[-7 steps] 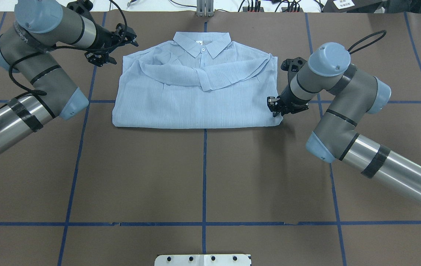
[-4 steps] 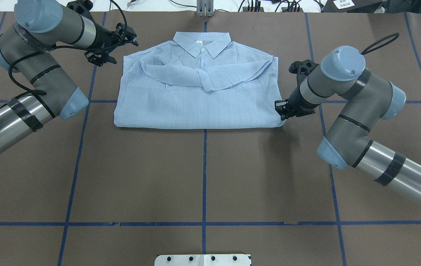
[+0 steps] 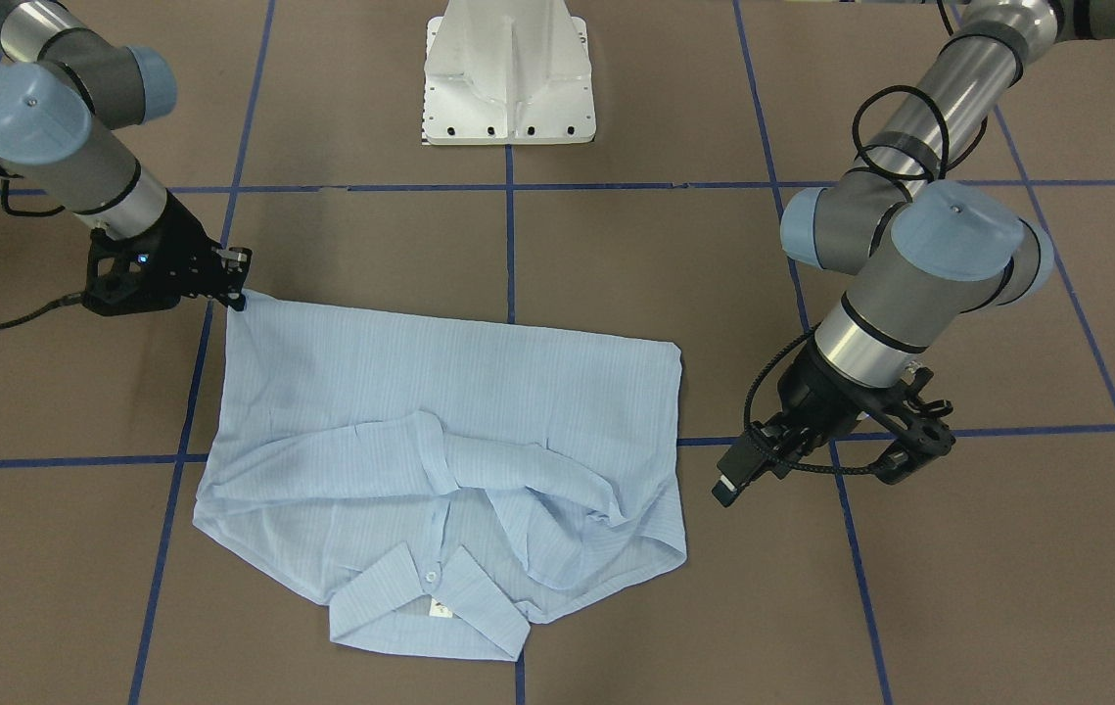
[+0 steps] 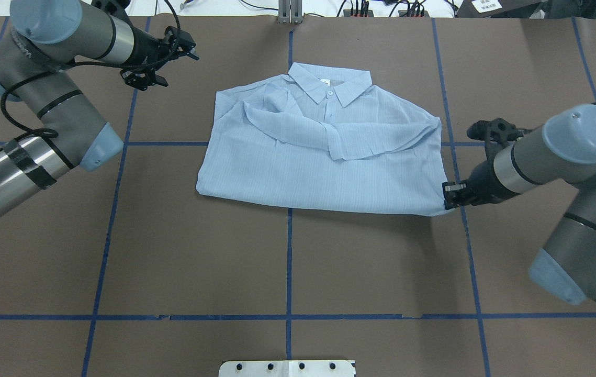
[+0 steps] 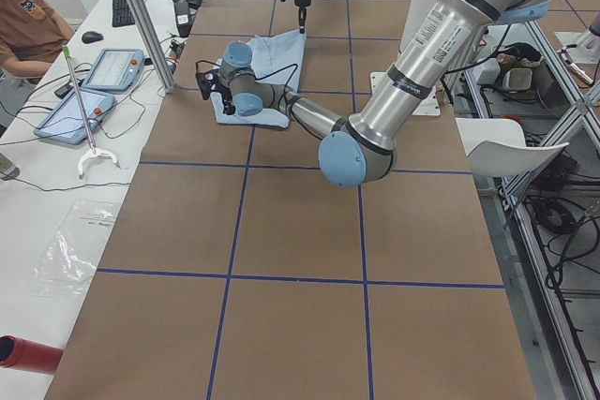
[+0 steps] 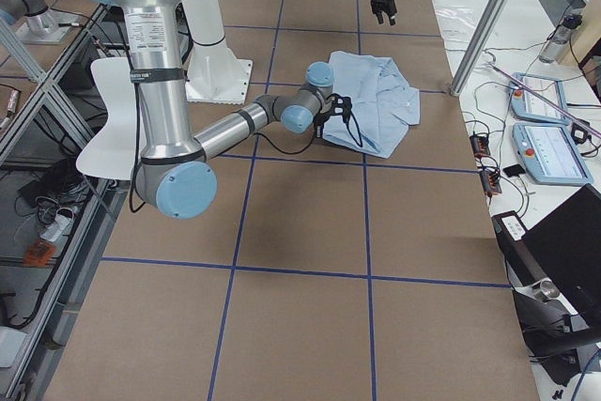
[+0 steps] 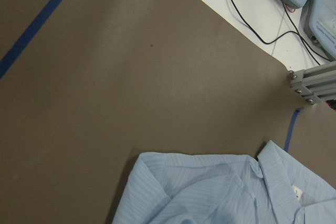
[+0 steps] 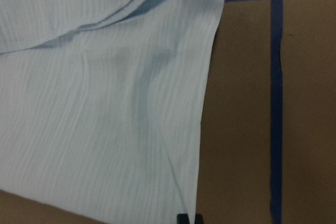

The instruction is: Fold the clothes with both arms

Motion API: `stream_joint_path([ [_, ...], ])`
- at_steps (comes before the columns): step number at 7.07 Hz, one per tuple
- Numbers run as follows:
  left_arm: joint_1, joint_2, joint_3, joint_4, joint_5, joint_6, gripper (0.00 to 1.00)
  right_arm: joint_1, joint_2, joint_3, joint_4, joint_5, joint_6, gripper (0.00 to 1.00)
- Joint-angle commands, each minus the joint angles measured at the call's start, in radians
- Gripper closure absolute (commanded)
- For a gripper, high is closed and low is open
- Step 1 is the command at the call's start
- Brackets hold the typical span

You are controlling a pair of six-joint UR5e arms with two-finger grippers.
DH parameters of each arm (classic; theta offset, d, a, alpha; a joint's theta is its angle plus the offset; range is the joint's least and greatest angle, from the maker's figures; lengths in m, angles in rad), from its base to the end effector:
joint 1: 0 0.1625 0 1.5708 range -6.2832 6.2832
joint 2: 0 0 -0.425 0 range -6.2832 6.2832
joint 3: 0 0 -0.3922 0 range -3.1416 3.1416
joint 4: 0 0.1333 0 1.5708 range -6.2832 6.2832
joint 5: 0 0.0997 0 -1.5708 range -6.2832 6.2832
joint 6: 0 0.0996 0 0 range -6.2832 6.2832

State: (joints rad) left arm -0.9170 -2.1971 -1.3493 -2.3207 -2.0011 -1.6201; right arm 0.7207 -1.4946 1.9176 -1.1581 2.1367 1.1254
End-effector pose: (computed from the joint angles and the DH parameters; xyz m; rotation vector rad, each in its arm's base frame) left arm 0.3728 -0.6374 0.2978 0.1337 1.2084 -0.5990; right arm -0.3374 -0.4027 0.4077 0.0032 -0.9690 0.0171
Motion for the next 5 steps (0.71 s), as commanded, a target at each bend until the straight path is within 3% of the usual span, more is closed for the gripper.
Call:
stream_joint_path([
  [1,0.004,0.02,-0.034,0.006,0.005,0.002,0.0,-0.19,-0.128,0.197,0.001,0.037,0.077,1.0],
  [4,0.041,0.022,-0.033,0.004,0.062,0.002,0.0,-0.545,-0.182,0.319,0.0,0.013,0.147,1.0],
  [5,0.046,0.022,-0.031,0.004,0.064,0.003,0.0,-0.59,-0.185,0.325,0.0,-0.007,0.149,1.0],
])
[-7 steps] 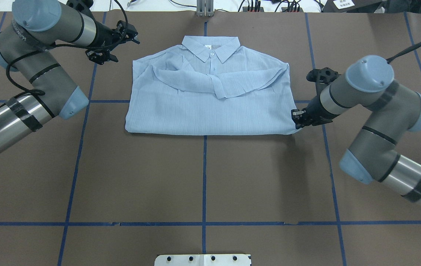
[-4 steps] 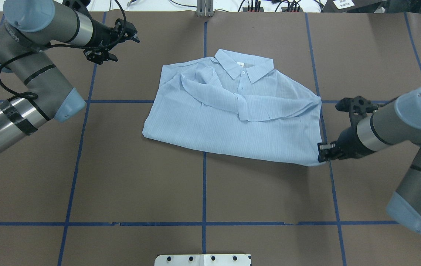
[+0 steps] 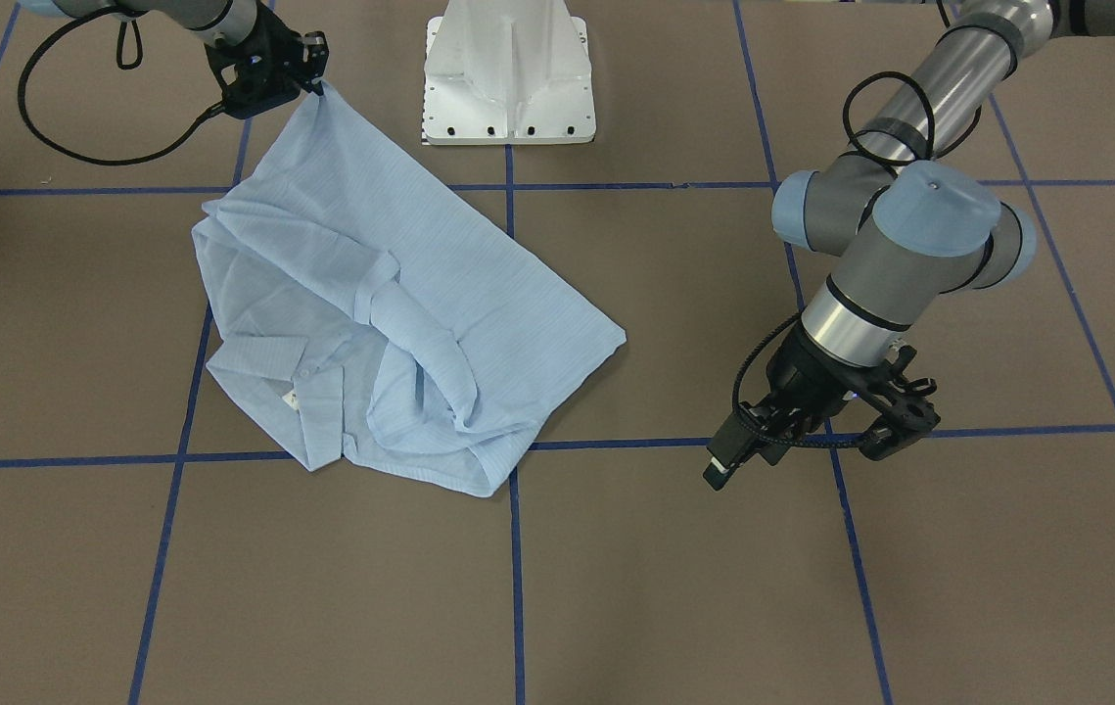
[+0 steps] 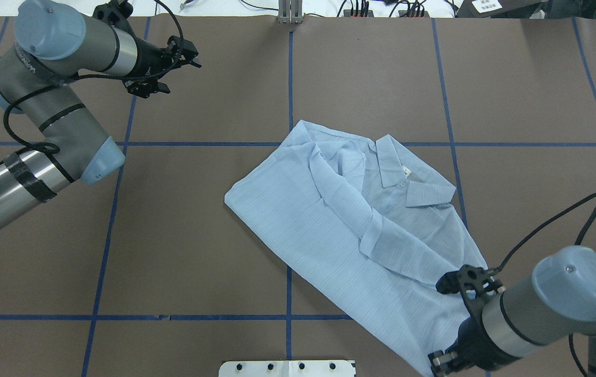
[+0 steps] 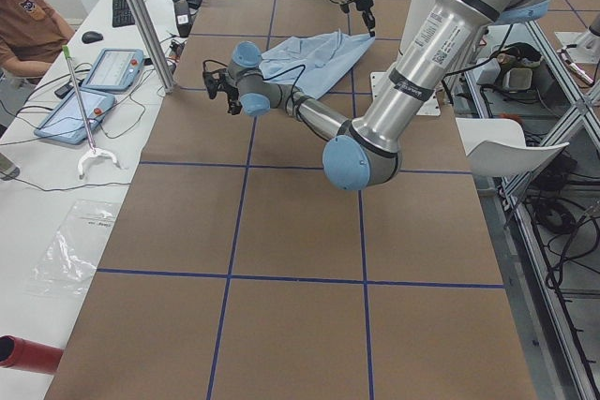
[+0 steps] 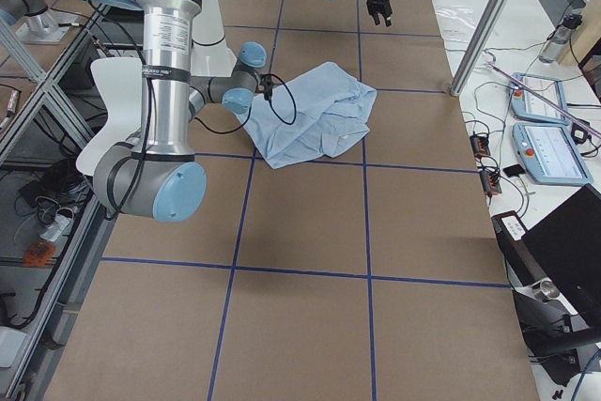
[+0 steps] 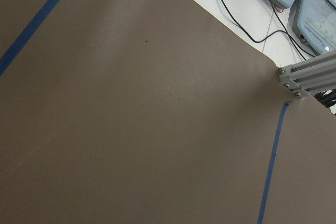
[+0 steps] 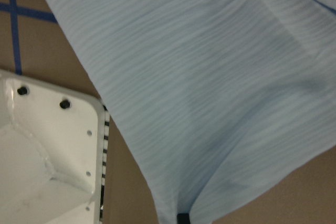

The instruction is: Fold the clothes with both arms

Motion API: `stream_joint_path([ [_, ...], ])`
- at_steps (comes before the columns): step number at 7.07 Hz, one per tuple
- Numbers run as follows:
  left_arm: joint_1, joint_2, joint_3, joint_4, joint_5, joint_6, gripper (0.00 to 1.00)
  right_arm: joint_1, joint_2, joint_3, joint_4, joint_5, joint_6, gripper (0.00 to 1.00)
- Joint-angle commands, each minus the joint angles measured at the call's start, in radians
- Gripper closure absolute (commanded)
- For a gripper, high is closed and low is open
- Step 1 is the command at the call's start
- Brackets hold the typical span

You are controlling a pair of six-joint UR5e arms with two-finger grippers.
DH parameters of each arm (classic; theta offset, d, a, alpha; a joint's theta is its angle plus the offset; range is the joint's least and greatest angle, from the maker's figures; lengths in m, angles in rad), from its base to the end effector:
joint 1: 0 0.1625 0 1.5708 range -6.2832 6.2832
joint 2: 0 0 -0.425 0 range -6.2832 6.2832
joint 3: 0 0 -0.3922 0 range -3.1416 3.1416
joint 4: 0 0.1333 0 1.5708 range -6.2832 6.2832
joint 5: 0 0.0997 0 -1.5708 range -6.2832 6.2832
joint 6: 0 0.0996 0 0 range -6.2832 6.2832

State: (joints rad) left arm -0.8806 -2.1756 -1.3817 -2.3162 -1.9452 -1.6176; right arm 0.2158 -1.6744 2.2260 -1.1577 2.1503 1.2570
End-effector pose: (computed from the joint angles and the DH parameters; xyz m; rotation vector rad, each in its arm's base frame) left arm 0.3870 -0.6209 0.2992 0.1641 1.2007 -0.5966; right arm -0.3889 -0.1659 0.3452 -0.2704 -1.0465 -0.3676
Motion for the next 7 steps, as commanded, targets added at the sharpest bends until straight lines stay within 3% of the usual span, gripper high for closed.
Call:
stream_joint_path([
  [1,0.014,0.01,0.001,-0.006,0.006,0.001,0.0,-0.093,-0.004,0.014,0.0,-0.023,0.018,0.25],
  [2,0.02,0.01,0.0,-0.008,0.005,0.005,0.0,-0.064,-0.002,0.012,0.0,-0.045,0.018,0.0],
  [4,0.061,-0.001,-0.011,-0.008,0.008,0.01,0.0,0.052,0.036,0.009,0.001,-0.066,0.016,0.0],
  [6,0.162,0.008,-0.097,0.006,0.009,-0.002,0.0,0.265,0.181,0.008,0.001,-0.067,0.018,0.0],
  [7,0.214,0.007,-0.121,0.05,0.009,-0.004,0.0,0.327,0.205,0.012,0.001,-0.091,0.016,0.0],
])
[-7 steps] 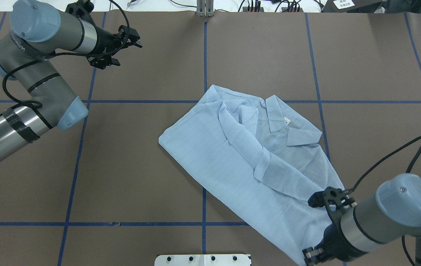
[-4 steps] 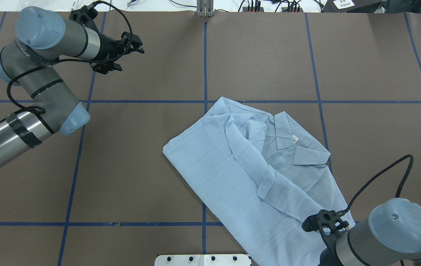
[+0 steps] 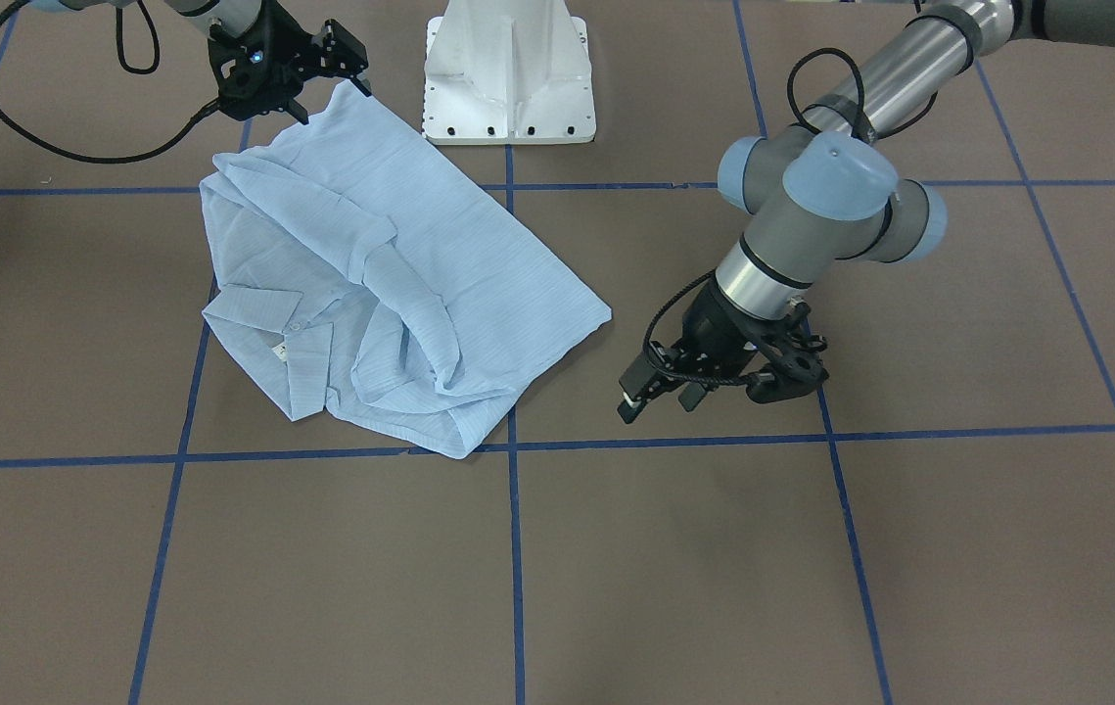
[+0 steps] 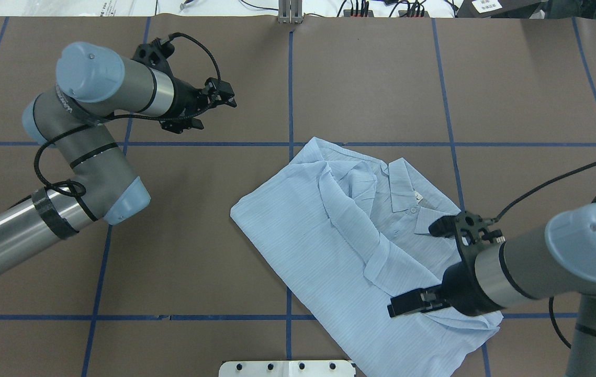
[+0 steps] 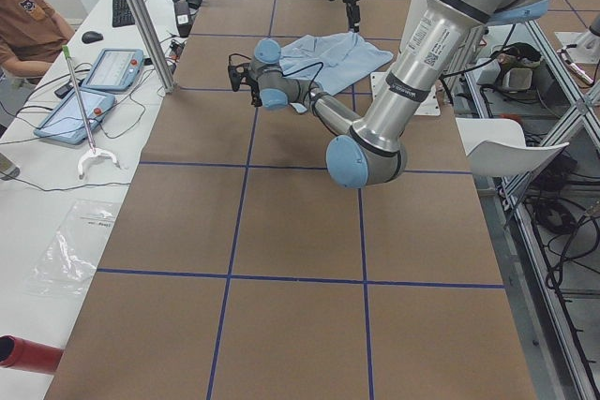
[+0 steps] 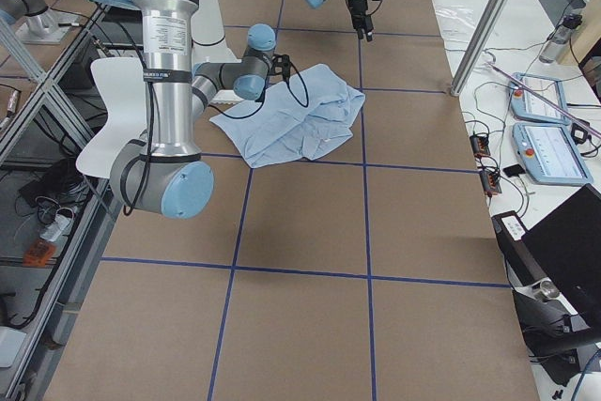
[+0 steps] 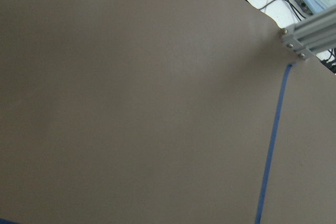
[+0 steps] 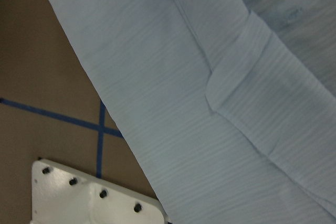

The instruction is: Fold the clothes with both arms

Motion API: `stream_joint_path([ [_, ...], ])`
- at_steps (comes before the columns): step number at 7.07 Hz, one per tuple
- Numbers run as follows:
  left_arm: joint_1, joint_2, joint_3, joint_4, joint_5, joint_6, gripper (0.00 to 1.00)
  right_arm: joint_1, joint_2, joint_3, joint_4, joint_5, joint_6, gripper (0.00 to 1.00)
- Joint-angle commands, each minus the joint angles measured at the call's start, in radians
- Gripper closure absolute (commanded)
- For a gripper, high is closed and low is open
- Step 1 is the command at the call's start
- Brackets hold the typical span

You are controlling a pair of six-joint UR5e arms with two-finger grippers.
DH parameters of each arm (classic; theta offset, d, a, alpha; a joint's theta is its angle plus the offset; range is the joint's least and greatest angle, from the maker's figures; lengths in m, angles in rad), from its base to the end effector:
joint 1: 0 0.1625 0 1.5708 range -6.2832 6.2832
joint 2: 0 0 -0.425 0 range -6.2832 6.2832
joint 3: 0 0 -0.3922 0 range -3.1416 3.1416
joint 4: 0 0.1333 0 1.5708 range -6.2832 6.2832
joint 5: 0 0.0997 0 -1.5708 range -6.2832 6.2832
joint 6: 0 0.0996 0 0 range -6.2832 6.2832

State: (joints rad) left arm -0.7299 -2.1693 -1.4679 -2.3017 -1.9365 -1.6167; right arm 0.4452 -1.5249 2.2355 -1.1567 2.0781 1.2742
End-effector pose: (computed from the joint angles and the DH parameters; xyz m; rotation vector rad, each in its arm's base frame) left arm 0.4608 -0.5433 0.2647 0.1073 1.2580 -0.4473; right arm -0.3590 -0.2654 0.2788 -0.0229 -1.1853 -0.1543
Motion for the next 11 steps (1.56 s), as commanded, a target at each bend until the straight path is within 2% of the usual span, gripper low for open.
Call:
stream_joint_path([
  [1,0.104,0.002,-0.084,0.135,0.01,-0.005,0.01,0.116,0.075,0.0,0.0,-0.033,-0.001,0.0],
  [3,0.2,-0.007,-0.13,0.362,0.109,-0.011,0.01,0.116,0.089,-0.004,0.0,-0.071,-0.001,0.0],
  [5,0.245,0.005,-0.121,0.375,0.131,-0.031,0.02,0.116,0.091,-0.005,0.0,-0.084,-0.001,0.0],
  [6,0.256,0.005,-0.118,0.375,0.129,-0.034,0.06,0.118,0.091,-0.005,0.0,-0.084,-0.001,0.0],
  [7,0.265,0.006,-0.118,0.375,0.129,-0.034,0.14,0.118,0.091,-0.005,0.0,-0.084,-0.001,0.0],
  [8,0.268,0.005,-0.117,0.374,0.129,-0.034,0.31,0.119,0.091,-0.007,0.0,-0.084,-0.001,0.0],
  [10,0.268,0.008,-0.114,0.373,0.129,-0.029,0.36,0.119,0.089,-0.008,0.0,-0.084,-0.001,0.0],
  [11,0.268,0.006,-0.117,0.373,0.128,-0.028,0.55,0.122,0.089,-0.008,0.0,-0.085,-0.001,0.0],
])
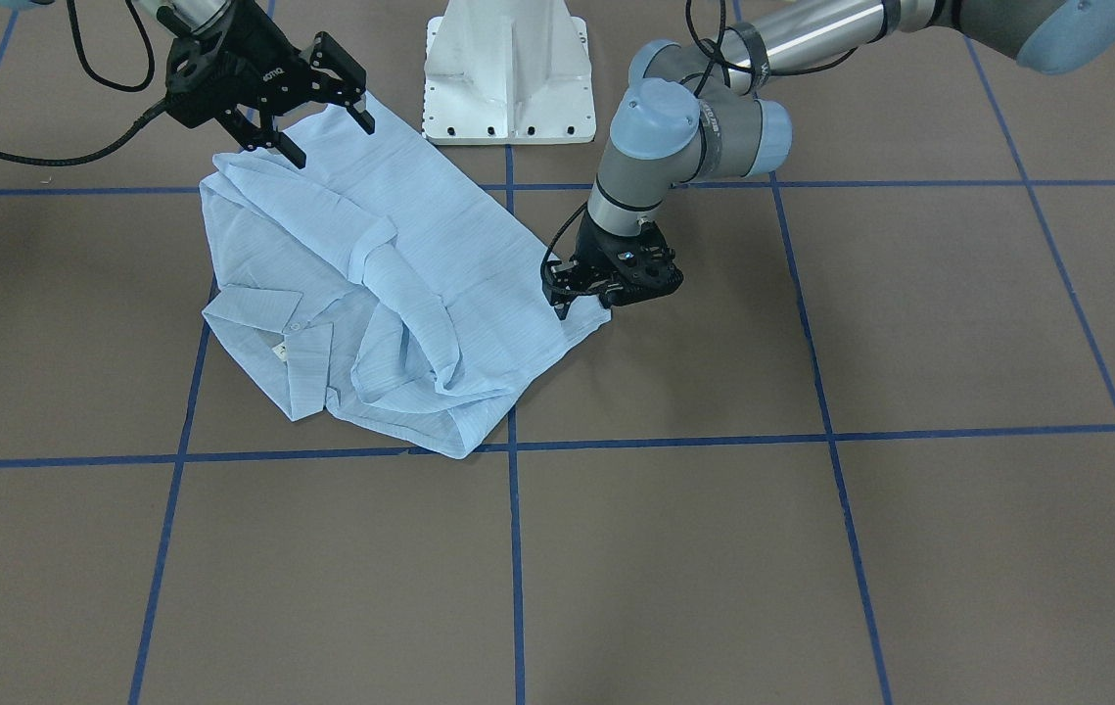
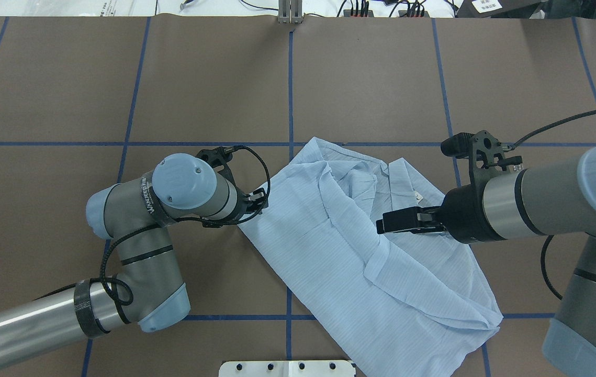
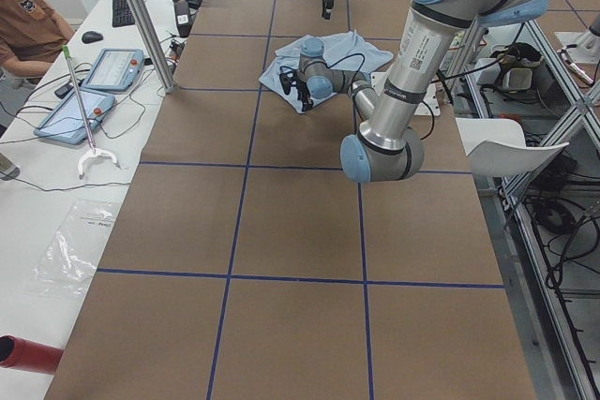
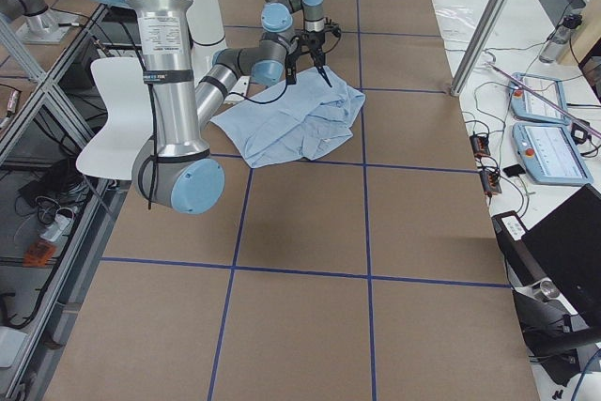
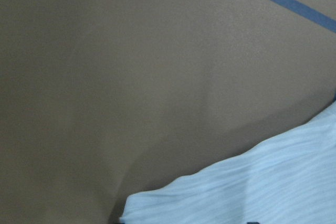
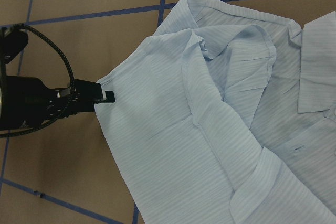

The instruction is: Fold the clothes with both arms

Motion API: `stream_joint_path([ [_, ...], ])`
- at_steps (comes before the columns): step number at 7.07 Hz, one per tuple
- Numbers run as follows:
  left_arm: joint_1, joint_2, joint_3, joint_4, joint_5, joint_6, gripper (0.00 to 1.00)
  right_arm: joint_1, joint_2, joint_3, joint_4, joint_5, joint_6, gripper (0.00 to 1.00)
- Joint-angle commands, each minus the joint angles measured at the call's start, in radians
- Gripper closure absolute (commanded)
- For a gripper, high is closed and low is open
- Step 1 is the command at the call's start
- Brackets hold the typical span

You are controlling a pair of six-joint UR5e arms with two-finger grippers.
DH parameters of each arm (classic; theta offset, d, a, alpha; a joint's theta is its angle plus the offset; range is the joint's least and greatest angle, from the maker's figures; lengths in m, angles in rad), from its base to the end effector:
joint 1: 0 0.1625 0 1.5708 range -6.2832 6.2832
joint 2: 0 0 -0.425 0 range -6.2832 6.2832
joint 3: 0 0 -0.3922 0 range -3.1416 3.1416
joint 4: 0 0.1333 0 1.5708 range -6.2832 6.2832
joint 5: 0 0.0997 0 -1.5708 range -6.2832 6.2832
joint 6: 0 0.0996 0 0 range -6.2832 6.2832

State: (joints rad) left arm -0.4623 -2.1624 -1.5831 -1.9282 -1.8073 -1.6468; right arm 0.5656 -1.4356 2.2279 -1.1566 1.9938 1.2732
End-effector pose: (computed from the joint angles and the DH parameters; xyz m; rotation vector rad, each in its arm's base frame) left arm 0.5742 -0.4090 0.2662 -0.0305 0.9867 -0.3806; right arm -0.3330 -0.3208 0.2436 0.1601 -1.2295 -0.0223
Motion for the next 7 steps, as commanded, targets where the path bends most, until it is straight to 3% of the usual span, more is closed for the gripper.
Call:
stream_joint_path([
  [1,-0.001,0.0,-0.009,0.001,-0.006,0.002,0.88,0.007,0.0,-0.001,0.0,-0.001,0.0,0.0],
  [2,-0.001,-0.004,-0.015,0.0,-0.01,0.001,1.0,0.01,-0.002,-0.004,0.0,-0.001,0.0,0.0],
  [7,-0.033,-0.004,-0.041,0.005,-0.006,-0.044,1.0,0.014,-0.002,-0.01,-0.002,-0.004,0.0,0.0],
])
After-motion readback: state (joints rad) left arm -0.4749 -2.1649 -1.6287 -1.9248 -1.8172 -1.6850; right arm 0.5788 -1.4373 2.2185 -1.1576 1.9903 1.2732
